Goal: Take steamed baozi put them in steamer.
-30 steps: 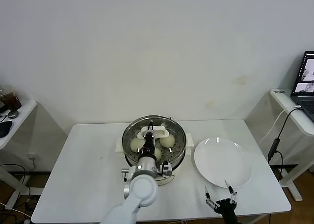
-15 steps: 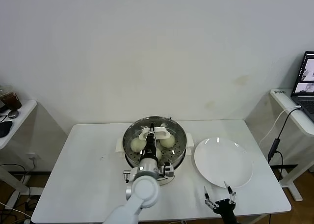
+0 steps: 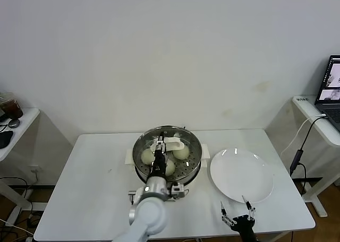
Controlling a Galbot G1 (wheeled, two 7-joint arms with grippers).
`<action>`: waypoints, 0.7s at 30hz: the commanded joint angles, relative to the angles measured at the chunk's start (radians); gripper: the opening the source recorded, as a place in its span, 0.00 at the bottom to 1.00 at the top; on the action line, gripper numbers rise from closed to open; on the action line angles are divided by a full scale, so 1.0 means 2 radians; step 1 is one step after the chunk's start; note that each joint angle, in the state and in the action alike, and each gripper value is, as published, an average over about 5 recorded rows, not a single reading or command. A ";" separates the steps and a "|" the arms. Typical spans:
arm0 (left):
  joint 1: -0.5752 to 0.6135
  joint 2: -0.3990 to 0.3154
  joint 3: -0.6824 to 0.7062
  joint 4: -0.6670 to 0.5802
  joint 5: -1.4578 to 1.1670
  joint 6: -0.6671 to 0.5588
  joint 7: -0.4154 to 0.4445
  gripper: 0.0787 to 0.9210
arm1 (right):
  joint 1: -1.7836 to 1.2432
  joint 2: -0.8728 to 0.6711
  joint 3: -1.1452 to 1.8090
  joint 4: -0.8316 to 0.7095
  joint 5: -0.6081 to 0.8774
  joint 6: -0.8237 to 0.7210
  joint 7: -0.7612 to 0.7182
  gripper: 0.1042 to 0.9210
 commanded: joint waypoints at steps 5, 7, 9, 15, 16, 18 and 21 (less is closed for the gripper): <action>0.294 0.040 -0.232 -0.196 -0.509 -0.256 -0.166 0.74 | -0.005 0.000 0.000 0.009 0.001 0.002 -0.001 0.88; 0.345 0.039 -0.290 -0.204 -0.604 -0.293 -0.189 0.80 | -0.006 -0.001 -0.003 0.010 0.005 0.004 -0.001 0.88; 0.393 0.039 -0.331 -0.207 -0.687 -0.317 -0.199 0.85 | -0.008 -0.003 -0.007 0.011 0.013 0.005 -0.002 0.88; 0.483 0.040 -0.360 -0.194 -0.808 -0.362 -0.186 0.88 | -0.025 -0.022 -0.032 0.033 0.054 -0.022 -0.005 0.88; 0.491 0.038 -0.357 -0.188 -0.816 -0.368 -0.185 0.88 | -0.028 -0.025 -0.036 0.038 0.059 -0.029 -0.005 0.88; 0.500 0.035 -0.348 -0.170 -0.826 -0.380 -0.180 0.88 | -0.034 -0.032 -0.042 0.045 0.069 -0.040 -0.004 0.88; 0.501 0.030 -0.339 -0.131 -0.833 -0.402 -0.165 0.88 | -0.041 -0.037 -0.050 0.052 0.077 -0.048 -0.003 0.88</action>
